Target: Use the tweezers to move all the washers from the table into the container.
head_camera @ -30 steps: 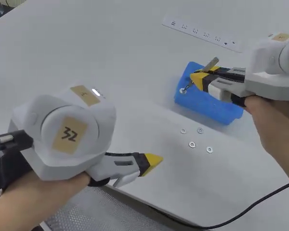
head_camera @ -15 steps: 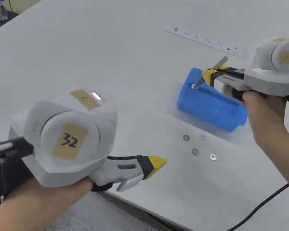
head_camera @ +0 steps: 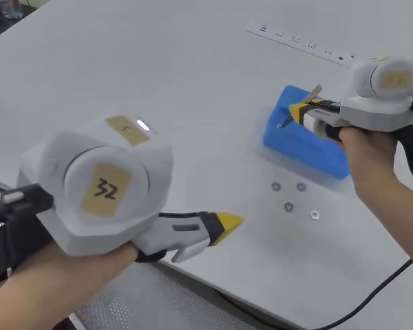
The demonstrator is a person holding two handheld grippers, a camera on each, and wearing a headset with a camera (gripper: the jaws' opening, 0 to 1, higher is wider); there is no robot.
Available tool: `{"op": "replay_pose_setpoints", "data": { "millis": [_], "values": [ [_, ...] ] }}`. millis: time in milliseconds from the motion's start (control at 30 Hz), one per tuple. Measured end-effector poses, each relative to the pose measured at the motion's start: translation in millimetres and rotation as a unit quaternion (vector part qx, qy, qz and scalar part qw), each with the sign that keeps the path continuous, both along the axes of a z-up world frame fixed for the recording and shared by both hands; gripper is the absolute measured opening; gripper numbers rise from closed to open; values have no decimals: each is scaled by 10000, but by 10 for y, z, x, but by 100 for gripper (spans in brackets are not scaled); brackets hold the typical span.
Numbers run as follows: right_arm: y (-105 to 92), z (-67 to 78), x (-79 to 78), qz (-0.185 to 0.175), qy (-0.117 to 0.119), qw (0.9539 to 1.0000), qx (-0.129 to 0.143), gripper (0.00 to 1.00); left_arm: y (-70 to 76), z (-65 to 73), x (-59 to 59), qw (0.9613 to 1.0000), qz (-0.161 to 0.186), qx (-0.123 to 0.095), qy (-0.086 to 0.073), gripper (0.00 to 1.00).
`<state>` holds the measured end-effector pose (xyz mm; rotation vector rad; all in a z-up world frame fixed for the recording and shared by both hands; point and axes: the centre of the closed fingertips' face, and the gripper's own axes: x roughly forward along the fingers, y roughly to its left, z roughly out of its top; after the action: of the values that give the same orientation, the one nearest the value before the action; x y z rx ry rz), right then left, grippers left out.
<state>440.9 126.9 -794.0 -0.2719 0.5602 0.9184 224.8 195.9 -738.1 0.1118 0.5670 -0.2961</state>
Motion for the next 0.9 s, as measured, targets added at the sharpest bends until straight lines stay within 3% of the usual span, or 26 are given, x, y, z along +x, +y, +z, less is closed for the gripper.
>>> {"op": "replay_pose_setpoints", "data": {
  "millis": [300, 567, 667, 900],
  "values": [
    [66, -131, -10, 190, -12, 9995, -268, 2, 9, -12, 9, 10000, -16, 15, 29, 99],
    [27, -126, -11, 148, -75, 9996, -223, 3, -31, -37, 9, 9999, -95, 61, 87, 99],
    [63, -110, -38, 289, -118, 9990, -312, 3, -37, -31, 8, 9999, -116, 76, 71, 99],
    [12, 99, -13, 171, -137, 9998, 4, 3, -3, -37, 9, 9999, -76, 84, 79, 99]
  ]
}}
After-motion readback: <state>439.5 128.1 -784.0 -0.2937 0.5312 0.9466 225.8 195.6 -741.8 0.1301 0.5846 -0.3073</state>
